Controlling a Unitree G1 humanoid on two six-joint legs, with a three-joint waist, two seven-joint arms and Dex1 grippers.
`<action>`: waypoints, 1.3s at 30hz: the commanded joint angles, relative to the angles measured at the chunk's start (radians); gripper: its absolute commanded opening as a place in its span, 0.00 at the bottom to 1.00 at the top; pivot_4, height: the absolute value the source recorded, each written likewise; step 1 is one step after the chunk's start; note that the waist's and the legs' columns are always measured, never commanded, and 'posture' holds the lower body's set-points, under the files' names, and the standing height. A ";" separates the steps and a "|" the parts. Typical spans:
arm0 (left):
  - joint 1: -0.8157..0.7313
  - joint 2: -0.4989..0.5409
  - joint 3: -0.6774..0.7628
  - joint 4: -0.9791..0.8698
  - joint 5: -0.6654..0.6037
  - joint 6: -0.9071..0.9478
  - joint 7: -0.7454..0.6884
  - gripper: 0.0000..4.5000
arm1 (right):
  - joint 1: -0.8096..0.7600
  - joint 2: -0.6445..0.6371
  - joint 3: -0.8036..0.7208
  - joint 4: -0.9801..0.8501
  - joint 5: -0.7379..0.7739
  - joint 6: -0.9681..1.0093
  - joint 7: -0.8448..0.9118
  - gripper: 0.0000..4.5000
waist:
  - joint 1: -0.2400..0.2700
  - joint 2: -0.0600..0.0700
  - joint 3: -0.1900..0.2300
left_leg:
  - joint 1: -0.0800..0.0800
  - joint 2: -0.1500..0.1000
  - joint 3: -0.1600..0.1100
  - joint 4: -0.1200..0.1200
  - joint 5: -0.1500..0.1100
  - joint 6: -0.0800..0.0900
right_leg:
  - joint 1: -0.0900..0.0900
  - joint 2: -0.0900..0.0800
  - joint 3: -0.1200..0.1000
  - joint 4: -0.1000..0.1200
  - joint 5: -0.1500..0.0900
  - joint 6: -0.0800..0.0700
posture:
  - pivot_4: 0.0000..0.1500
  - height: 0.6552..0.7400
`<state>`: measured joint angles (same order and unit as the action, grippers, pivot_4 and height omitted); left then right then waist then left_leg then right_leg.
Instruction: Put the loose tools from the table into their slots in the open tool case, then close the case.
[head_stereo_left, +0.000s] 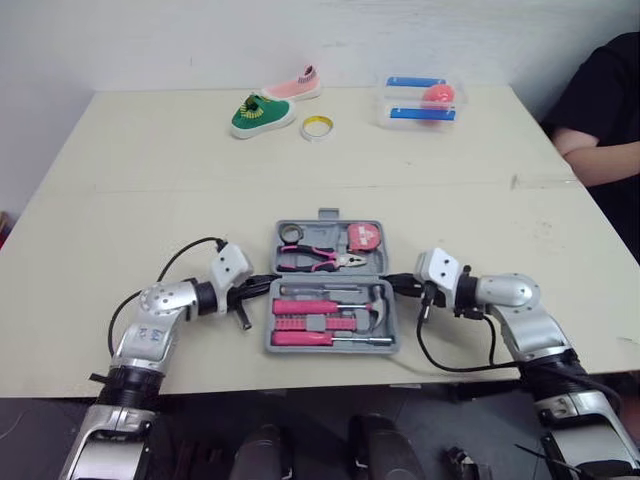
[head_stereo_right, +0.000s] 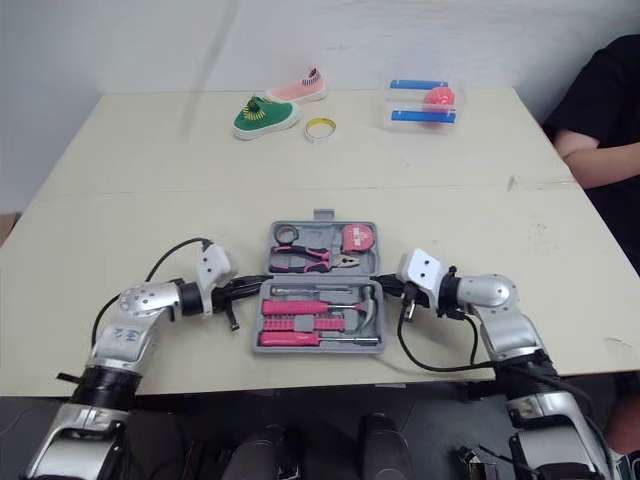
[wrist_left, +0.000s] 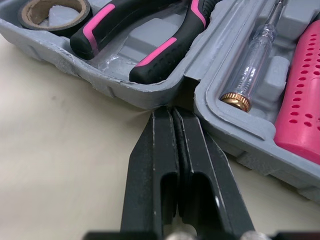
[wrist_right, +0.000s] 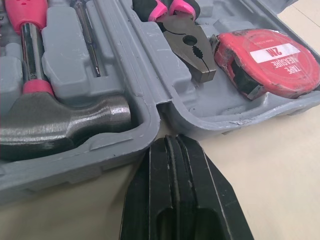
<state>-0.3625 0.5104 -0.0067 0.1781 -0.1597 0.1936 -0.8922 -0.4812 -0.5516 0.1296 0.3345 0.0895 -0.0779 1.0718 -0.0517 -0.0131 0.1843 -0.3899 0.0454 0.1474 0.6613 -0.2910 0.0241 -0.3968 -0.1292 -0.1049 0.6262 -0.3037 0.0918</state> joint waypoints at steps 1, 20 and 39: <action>0.037 0.003 0.012 -0.049 -0.016 0.010 0.021 0.00 | -0.050 0.034 0.023 -0.007 0.004 -0.005 0.005 0.00 | 0.000 0.000 0.000 | 0.000 0.000 0.000 0.000 0.000 0.000 | 0.000 0.000 0.000 0.000 0.000 0.000 | 1.00 1.00; 0.057 0.198 0.219 -0.318 -0.221 0.418 0.073 0.97 | -0.164 -0.160 -0.160 -0.197 0.218 0.702 -0.024 1.00 | 0.009 0.001 0.001 | -0.001 0.000 -0.001 -0.003 -0.001 -0.001 | -0.002 -0.003 0.004 -0.002 0.000 -0.001 | 1.00 1.00; -0.351 0.041 0.050 -0.251 -0.180 1.043 0.476 1.00 | -0.533 0.066 -0.077 -0.132 0.224 1.598 -0.485 1.00 | 0.024 0.001 0.001 | -0.019 -0.003 0.003 -0.002 0.005 -0.001 | -0.021 0.004 0.000 0.004 0.002 -0.002 | 1.00 1.00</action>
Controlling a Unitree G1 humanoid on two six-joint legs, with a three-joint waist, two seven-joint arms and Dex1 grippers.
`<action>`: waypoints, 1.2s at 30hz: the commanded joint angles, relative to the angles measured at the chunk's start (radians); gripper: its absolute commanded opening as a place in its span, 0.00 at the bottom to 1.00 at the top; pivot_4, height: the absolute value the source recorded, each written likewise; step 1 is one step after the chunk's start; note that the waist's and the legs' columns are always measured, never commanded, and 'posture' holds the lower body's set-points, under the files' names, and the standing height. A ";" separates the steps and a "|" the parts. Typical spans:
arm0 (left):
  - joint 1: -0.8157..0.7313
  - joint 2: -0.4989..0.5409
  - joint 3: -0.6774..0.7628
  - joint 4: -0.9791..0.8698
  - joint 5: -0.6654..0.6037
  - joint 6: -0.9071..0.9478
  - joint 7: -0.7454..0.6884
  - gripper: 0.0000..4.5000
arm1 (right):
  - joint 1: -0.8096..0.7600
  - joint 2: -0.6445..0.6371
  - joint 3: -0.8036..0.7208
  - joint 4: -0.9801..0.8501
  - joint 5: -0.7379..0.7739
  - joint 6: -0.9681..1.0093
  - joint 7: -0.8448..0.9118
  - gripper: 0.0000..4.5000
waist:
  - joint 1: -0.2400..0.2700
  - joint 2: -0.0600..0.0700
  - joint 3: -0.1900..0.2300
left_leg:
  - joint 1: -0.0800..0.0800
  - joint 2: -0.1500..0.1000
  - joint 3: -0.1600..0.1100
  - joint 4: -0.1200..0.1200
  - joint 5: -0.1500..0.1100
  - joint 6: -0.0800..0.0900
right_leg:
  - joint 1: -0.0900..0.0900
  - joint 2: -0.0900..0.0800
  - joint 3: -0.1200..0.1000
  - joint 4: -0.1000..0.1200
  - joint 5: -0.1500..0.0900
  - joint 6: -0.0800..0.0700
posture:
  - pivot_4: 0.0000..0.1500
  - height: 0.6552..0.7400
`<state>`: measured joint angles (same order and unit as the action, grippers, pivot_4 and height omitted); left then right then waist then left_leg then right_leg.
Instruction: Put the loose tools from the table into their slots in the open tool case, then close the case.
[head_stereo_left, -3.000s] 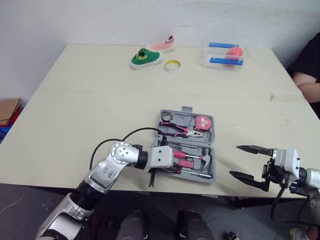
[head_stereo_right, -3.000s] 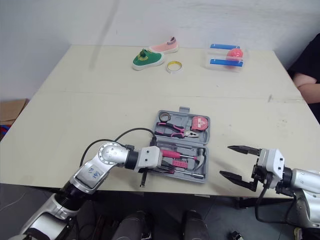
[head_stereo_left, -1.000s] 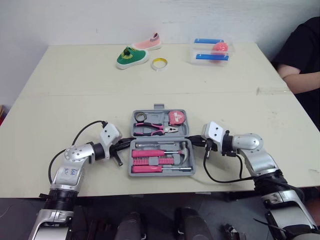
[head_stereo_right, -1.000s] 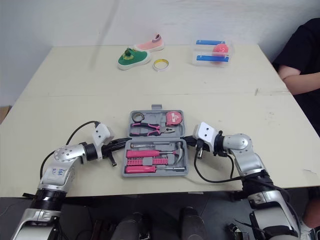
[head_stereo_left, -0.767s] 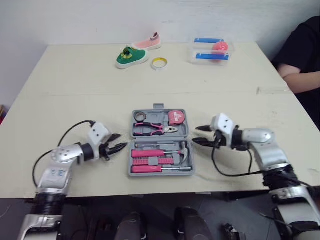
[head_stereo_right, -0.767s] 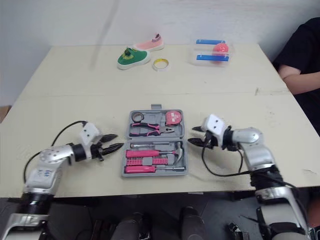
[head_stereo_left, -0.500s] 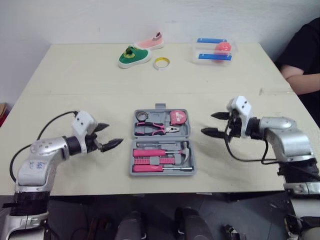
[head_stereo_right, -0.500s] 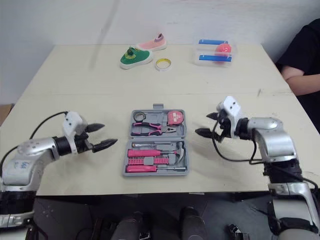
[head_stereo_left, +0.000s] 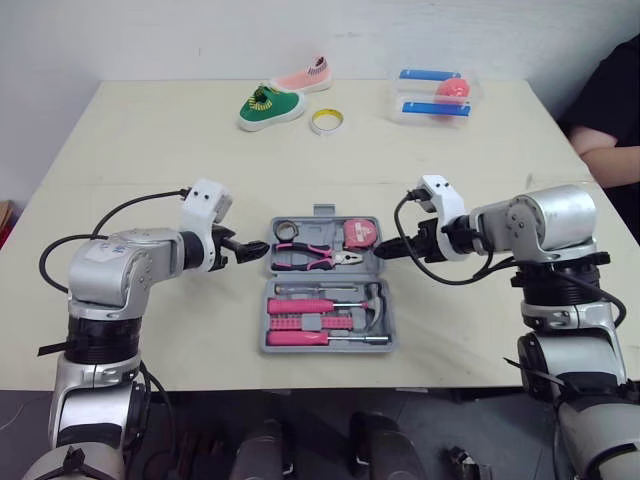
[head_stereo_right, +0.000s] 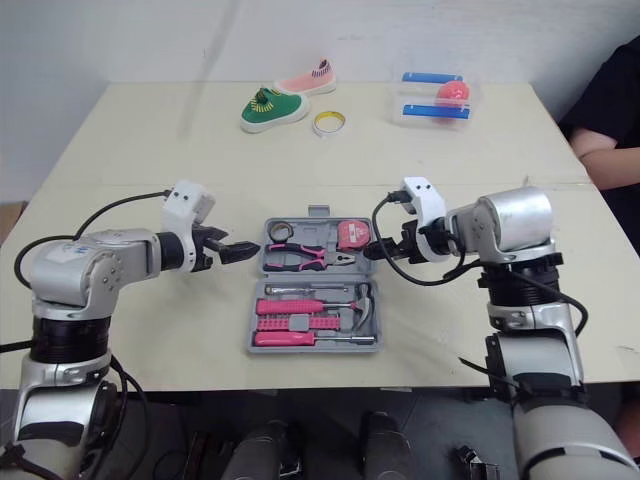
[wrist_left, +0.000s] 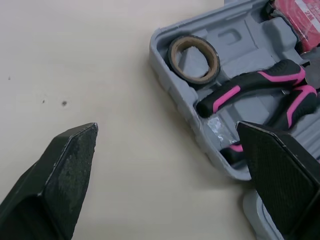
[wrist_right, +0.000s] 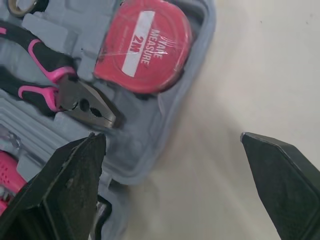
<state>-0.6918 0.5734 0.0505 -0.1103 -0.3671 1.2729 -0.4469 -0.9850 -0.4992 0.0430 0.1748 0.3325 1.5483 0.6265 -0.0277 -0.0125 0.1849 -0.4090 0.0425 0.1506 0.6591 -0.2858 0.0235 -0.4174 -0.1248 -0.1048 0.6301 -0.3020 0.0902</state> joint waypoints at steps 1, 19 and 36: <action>-0.026 -0.031 -0.011 0.048 0.030 -0.043 0.035 1.00 | -0.034 0.021 0.013 0.041 -0.022 -0.035 -0.051 1.00 | 0.000 0.000 0.000 | 0.000 0.000 0.000 0.000 0.000 0.000 | 0.000 0.000 0.000 0.000 0.000 0.000 | 1.00 1.00; -0.058 -0.103 -0.071 0.141 0.055 -0.054 0.048 0.94 | -0.081 0.103 0.080 0.166 -0.045 -0.084 -0.131 0.95 | -0.004 0.000 0.000 | 0.002 0.005 0.001 0.003 0.001 -0.003 | 0.000 0.007 0.003 0.005 0.000 0.000 | 1.00 1.00; -0.014 -0.175 0.016 0.095 0.021 -0.224 0.019 0.04 | 0.007 0.153 -0.026 -0.036 0.004 -0.208 -0.130 0.00 | -0.002 0.000 0.000 | 0.003 0.005 0.001 0.003 0.002 -0.004 | -0.001 0.006 0.003 0.007 0.000 -0.001 | 1.00 1.00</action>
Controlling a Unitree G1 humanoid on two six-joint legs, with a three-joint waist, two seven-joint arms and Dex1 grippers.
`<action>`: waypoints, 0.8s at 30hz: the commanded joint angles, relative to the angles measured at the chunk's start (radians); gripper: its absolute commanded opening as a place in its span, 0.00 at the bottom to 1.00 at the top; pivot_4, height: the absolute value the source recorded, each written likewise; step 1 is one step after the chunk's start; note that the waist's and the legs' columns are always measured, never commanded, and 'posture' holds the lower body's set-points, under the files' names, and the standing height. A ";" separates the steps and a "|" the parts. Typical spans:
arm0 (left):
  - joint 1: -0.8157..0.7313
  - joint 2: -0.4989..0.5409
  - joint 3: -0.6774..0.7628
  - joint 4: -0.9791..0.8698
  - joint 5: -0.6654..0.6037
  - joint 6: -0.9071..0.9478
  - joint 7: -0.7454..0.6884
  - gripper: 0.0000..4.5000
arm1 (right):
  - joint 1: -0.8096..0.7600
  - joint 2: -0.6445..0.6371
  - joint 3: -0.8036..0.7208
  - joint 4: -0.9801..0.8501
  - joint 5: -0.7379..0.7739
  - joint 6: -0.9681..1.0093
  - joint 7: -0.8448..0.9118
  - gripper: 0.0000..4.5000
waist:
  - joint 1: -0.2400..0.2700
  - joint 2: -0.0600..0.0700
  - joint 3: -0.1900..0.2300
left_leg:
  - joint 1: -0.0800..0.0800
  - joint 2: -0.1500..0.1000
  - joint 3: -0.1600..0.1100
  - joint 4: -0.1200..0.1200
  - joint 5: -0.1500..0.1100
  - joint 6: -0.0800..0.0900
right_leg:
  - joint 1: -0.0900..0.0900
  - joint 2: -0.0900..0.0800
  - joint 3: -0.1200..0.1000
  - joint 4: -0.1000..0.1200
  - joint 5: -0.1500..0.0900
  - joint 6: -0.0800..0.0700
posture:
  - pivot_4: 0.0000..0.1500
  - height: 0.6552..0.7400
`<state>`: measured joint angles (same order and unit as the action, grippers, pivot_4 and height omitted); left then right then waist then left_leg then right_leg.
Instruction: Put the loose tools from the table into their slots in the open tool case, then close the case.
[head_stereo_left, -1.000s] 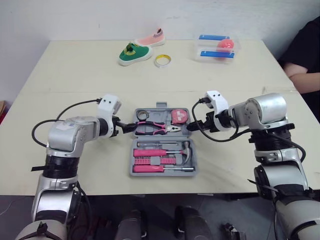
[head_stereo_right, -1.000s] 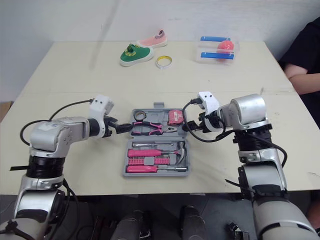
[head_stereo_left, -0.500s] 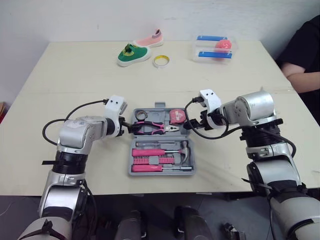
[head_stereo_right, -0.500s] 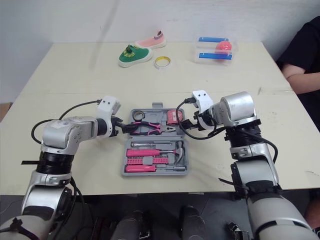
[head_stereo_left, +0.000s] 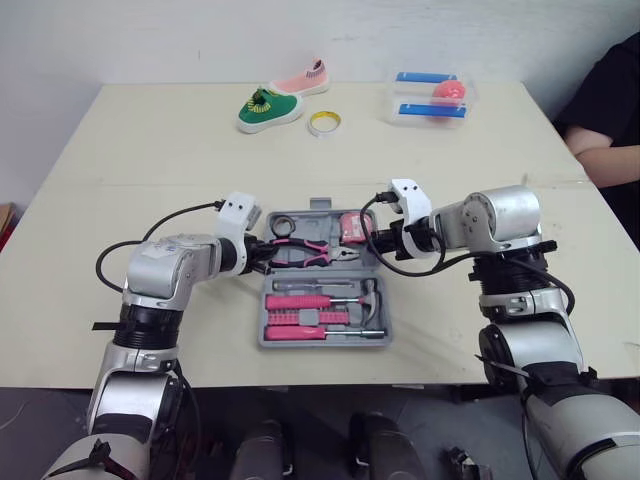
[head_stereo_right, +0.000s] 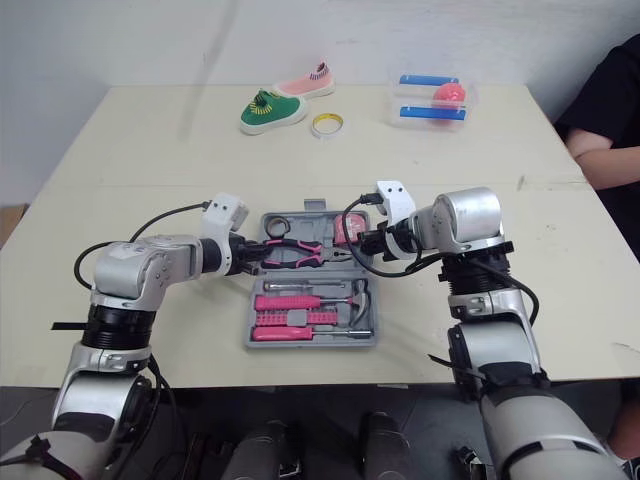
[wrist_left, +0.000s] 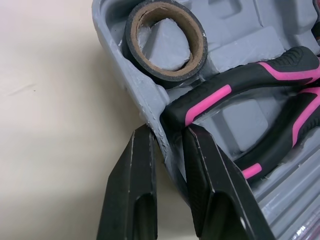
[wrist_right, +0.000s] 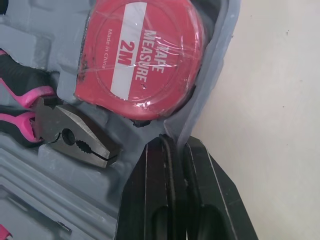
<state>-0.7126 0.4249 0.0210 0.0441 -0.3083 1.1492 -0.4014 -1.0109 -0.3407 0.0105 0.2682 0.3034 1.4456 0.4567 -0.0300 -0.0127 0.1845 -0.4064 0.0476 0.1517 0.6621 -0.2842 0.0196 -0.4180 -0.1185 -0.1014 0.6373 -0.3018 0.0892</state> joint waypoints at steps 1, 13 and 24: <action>0.020 -0.038 0.067 -0.069 -0.041 -0.153 -0.028 0.04 | 0.063 -0.016 0.014 -0.176 0.042 -0.133 0.060 0.00 | 0.001 0.000 0.000 | 0.000 0.000 0.000 0.000 0.000 0.000 | 0.000 0.000 0.000 -0.001 0.000 0.000 | 1.00 1.00; 0.312 0.029 0.051 0.003 0.224 -1.121 -0.019 0.04 | 0.521 -0.103 0.015 -0.268 -0.122 -1.191 0.283 0.00 | 0.002 0.000 0.000 | -0.001 0.000 0.003 -0.003 -0.001 0.001 | -0.001 0.002 0.000 -0.006 0.000 0.000 | 1.00 1.00; 0.503 0.096 0.026 0.062 0.293 -1.566 -0.067 0.11 | 0.675 -0.227 0.098 0.067 -0.313 -2.071 0.280 0.08 | 0.001 0.000 0.000 | 0.007 0.001 0.004 -0.002 -0.004 0.003 | 0.006 0.000 0.000 -0.011 0.000 0.001 | 1.00 1.00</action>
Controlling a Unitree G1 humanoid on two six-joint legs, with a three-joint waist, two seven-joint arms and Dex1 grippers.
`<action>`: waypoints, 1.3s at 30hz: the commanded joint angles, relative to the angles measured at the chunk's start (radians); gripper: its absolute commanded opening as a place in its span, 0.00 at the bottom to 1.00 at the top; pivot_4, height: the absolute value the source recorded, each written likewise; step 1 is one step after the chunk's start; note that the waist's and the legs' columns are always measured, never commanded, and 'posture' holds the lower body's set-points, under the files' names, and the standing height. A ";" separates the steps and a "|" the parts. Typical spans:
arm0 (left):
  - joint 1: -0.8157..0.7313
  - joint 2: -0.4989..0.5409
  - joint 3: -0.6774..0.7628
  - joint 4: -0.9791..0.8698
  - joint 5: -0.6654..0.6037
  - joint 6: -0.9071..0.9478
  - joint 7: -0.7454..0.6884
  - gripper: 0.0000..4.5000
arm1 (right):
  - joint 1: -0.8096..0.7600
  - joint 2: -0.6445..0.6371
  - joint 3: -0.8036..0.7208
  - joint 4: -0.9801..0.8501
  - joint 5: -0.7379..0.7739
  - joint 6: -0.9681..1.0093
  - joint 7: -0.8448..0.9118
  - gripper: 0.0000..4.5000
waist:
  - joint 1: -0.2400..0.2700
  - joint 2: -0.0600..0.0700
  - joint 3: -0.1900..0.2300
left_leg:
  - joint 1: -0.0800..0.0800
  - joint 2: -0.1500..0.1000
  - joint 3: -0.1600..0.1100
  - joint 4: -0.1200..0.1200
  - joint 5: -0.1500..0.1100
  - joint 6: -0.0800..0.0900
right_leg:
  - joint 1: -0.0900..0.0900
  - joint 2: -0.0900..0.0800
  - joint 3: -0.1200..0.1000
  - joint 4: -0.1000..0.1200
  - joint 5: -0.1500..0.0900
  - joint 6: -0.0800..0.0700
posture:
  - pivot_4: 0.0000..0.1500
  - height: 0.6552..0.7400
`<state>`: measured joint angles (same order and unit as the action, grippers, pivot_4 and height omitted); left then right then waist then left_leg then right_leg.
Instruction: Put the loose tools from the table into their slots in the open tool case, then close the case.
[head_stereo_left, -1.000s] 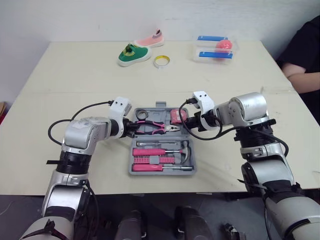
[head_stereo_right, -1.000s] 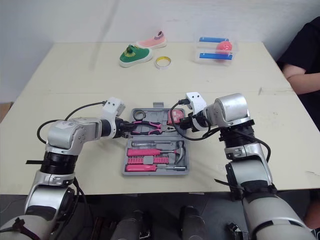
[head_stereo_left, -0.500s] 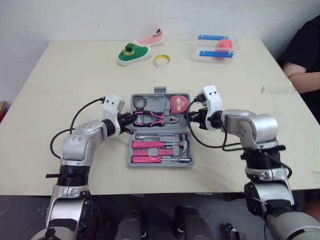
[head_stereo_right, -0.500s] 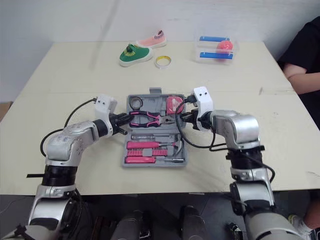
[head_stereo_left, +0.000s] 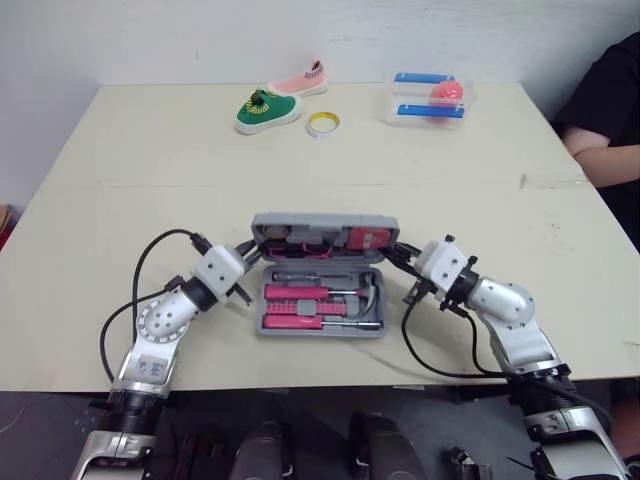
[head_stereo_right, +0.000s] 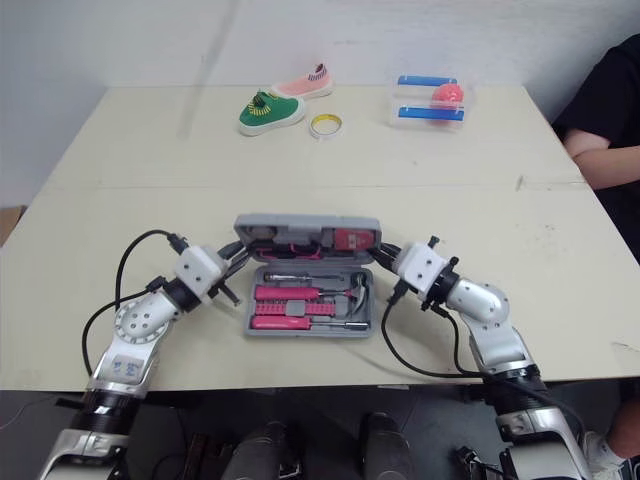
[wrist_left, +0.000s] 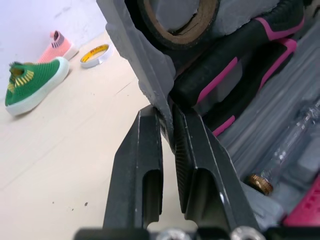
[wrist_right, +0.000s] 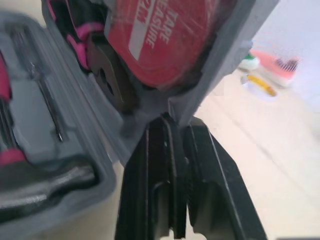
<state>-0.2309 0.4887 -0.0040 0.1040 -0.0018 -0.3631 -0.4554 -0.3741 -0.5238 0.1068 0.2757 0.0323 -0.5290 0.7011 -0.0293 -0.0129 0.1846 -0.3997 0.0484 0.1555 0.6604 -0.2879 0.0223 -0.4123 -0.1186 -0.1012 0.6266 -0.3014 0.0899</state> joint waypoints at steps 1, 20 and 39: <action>0.030 0.031 0.055 0.000 -0.030 -0.064 -0.019 0.19 | 0.042 -0.046 0.005 0.070 -0.029 -0.123 0.043 0.17 | 0.000 0.000 0.000 | 0.001 0.000 0.000 0.000 0.000 0.000 | 0.002 0.000 0.000 0.000 0.000 0.000 | 1.00 1.00; 0.365 0.288 0.419 -0.134 -0.395 0.279 -0.269 0.85 | 0.227 -0.289 -0.148 -0.008 0.230 0.043 0.181 0.90 | 0.004 -0.002 0.001 | 0.011 -0.002 -0.004 -0.005 -0.006 0.001 | 0.011 -0.014 -0.001 -0.001 0.000 -0.003 | 1.00 1.00; -0.236 0.098 -0.009 0.157 -0.218 0.443 -0.337 0.01 | 0.314 -0.267 0.067 -0.484 0.299 0.578 0.375 0.00 | 0.029 -0.003 0.001 | 0.011 -0.001 -0.006 -0.008 0.002 -0.001 | 0.012 -0.010 -0.011 -0.003 0.000 -0.005 | 1.00 1.00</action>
<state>-0.4362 0.5936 0.0040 0.2047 -0.2450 0.1174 -0.7731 -0.0466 -0.8105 0.1601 -0.2188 0.3732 0.0698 1.1020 0.0002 -0.0156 0.1854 -0.3890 0.0470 0.1495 0.6527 -0.2862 0.0208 -0.4004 -0.1283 -0.1130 0.6235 -0.3015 0.0852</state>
